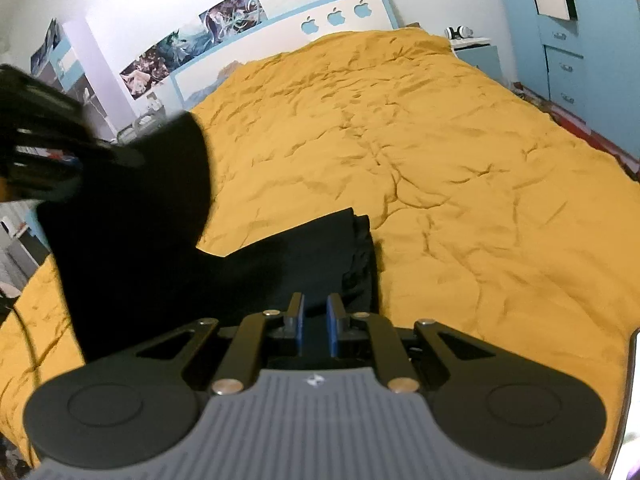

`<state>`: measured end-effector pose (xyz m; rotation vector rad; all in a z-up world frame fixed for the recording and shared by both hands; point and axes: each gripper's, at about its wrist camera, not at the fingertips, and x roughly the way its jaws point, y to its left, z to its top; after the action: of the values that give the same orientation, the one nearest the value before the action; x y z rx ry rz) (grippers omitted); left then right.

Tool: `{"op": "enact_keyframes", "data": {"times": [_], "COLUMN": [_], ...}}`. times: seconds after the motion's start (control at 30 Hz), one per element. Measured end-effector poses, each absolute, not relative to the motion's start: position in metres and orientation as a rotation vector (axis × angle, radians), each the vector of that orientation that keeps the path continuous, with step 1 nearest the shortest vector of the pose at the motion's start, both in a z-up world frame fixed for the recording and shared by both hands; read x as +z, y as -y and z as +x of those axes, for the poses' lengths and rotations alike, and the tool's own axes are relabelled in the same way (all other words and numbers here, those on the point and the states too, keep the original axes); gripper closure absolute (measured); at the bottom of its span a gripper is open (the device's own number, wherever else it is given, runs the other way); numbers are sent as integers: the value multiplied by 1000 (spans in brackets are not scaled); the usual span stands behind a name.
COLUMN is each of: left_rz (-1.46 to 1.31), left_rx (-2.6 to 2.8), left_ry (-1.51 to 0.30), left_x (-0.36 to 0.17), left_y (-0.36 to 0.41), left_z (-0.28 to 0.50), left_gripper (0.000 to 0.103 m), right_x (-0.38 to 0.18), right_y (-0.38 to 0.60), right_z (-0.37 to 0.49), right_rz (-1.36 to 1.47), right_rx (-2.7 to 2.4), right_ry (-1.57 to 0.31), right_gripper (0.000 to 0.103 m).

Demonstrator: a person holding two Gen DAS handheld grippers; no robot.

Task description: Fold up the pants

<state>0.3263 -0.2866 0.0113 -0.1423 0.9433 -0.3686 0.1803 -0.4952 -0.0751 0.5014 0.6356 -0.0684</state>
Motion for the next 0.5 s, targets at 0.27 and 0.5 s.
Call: {"op": "enact_keyframes", "data": {"times": [0.27,0.5], "left_rz": [-76,-174], "left_rx": [-404,-501], "left_ry": [-1149,-1300], "left_x": [-60,-91], "left_y": [338,329], "left_z": [333,334], "left_gripper": [94,85], "right_x": [-85,-90], "right_y": [503,501], "right_z": [181,188], "right_rz": [521,517], "right_rx": [-44,-53], "right_ry": [-649,-672], "right_gripper": [96,95]}}
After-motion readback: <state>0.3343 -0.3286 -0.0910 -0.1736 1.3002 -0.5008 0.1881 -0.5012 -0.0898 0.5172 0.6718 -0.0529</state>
